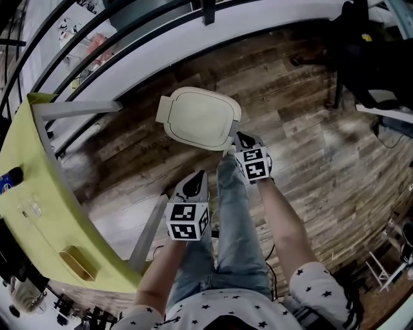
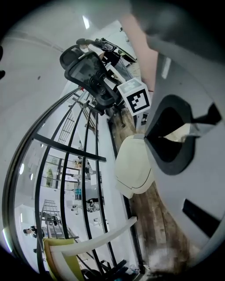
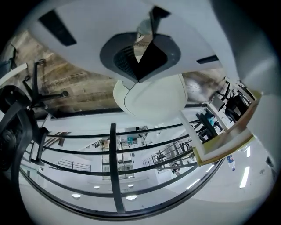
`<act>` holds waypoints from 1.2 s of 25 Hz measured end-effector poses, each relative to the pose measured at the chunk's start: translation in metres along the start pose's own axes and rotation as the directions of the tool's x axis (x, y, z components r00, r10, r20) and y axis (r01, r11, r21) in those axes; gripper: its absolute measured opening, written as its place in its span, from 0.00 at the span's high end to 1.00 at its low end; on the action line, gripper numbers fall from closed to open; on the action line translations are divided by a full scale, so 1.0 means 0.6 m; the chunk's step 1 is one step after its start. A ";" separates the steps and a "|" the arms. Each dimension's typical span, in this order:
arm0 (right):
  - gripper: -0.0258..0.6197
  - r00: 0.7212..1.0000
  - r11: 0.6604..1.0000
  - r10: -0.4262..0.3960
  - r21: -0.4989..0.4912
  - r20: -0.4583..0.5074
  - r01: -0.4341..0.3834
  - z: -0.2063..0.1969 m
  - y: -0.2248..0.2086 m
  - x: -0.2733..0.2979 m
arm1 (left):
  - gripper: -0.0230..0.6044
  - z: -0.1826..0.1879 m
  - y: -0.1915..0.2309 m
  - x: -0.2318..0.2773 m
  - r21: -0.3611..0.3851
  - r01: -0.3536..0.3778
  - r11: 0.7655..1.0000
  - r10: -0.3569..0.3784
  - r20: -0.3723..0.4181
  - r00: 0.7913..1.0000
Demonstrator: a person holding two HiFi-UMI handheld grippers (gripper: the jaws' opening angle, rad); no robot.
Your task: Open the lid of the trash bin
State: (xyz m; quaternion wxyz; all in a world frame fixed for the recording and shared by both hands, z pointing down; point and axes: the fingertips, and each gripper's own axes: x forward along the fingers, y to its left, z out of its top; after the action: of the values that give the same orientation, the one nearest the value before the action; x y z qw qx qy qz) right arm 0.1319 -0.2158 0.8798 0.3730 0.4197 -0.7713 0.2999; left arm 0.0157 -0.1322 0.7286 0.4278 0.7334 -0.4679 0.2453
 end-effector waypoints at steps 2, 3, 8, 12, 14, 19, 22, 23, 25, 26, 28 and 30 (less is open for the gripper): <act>0.97 1.000 1.000 -0.004 -0.013 -0.015 0.003 -0.011 -0.008 0.013 | 0.95 -0.004 0.004 0.007 -0.011 -0.005 1.000 0.005 -0.002 1.000; 0.97 1.000 1.000 -0.005 -0.014 -0.018 0.005 -0.015 -0.011 0.018 | 0.95 -0.007 0.005 0.010 -0.016 -0.007 1.000 0.007 -0.003 1.000; 0.97 0.999 1.000 0.002 -0.011 -0.034 -0.002 -0.026 -0.012 0.041 | 0.95 -0.020 0.011 0.026 -0.022 -0.006 1.000 0.006 -0.022 1.000; 0.97 0.998 1.000 0.003 -0.022 -0.056 -0.004 -0.035 -0.015 0.054 | 0.95 -0.029 0.009 0.031 -0.035 -0.001 0.999 0.000 -0.034 0.999; 0.97 0.999 1.000 0.003 -0.027 -0.045 -0.004 -0.033 -0.017 0.056 | 0.95 -0.033 0.007 0.034 -0.040 0.003 0.999 -0.005 -0.040 0.999; 0.97 0.997 0.999 0.015 -0.036 -0.072 -0.017 -0.036 -0.015 0.055 | 0.95 -0.036 0.004 0.039 -0.048 0.012 0.999 -0.014 -0.045 0.999; 0.97 0.998 0.999 0.021 -0.036 -0.065 -0.023 -0.040 -0.020 0.060 | 0.95 -0.037 0.005 0.038 -0.052 0.012 0.999 -0.015 -0.046 0.999; 0.97 0.998 0.999 0.020 -0.033 -0.064 -0.022 -0.041 -0.021 0.061 | 0.95 -0.036 0.006 0.038 -0.053 0.011 0.999 -0.014 -0.045 0.999; 0.97 0.997 1.000 0.015 -0.015 -0.075 -0.016 -0.043 -0.022 0.061 | 0.95 -0.036 0.007 0.037 -0.054 0.009 0.998 -0.012 -0.043 0.999; 0.97 0.997 1.000 0.011 -0.007 -0.080 -0.011 -0.045 -0.023 0.061 | 0.95 -0.036 0.008 0.037 -0.055 0.009 0.998 -0.011 -0.043 0.999; 0.97 0.997 1.000 -0.001 -0.002 -0.082 0.001 -0.048 -0.025 0.062 | 0.95 -0.037 0.009 0.036 -0.056 0.006 0.998 -0.009 -0.043 0.999; 0.97 0.997 1.000 -0.014 -0.005 -0.080 0.014 -0.049 -0.025 0.062 | 0.95 -0.037 0.010 0.034 -0.061 0.004 0.998 -0.006 -0.041 0.999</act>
State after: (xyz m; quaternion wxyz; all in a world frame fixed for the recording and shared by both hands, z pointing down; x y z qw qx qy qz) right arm 0.1410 -0.2159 0.9289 0.4066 0.4118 -0.7534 0.3123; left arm 0.0203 -0.1243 0.7578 0.4602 0.7160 -0.4643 0.2450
